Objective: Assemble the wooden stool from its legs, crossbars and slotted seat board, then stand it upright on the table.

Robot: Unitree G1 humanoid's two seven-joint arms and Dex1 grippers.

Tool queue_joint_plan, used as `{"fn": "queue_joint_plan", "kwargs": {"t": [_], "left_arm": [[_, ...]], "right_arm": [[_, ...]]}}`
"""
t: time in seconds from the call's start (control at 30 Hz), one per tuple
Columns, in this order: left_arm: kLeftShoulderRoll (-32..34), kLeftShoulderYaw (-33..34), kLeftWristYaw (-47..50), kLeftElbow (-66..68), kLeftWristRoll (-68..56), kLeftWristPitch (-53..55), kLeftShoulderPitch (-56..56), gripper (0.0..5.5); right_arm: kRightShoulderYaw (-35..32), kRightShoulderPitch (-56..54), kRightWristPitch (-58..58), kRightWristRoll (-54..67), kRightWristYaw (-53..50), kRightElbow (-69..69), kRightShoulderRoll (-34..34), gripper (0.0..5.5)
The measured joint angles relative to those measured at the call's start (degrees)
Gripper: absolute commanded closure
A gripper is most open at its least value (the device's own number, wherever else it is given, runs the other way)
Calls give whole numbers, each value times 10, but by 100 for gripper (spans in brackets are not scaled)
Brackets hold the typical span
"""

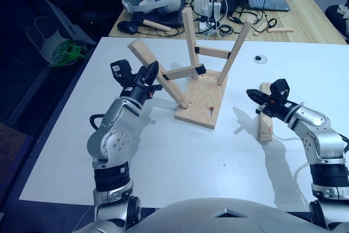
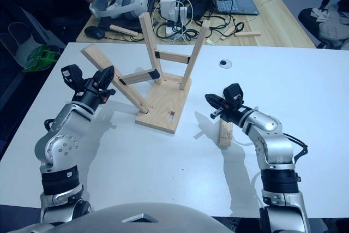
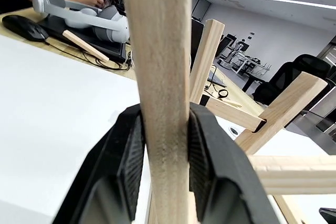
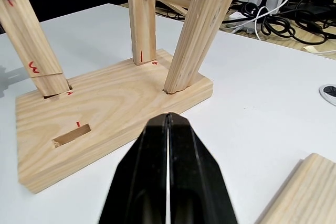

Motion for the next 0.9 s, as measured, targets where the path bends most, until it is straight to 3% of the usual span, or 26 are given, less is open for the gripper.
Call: {"fn": "queue_joint_plan", "kwargs": {"t": [0.5, 0.63, 0.9], "left_arm": [[-1, -137, -4, -34, 174, -105, 61, 447], [-17, -147, -1, -22, 196, -133, 75, 447], [-81, -151, 19, 162, 259, -277, -17, 447]], "right_arm": [[-6, -2, -18, 0, -7, 16, 5, 550], [-6, -14, -27, 0, -8, 25, 7, 550], [-7, -44, -39, 0, -12, 51, 15, 550]]}}
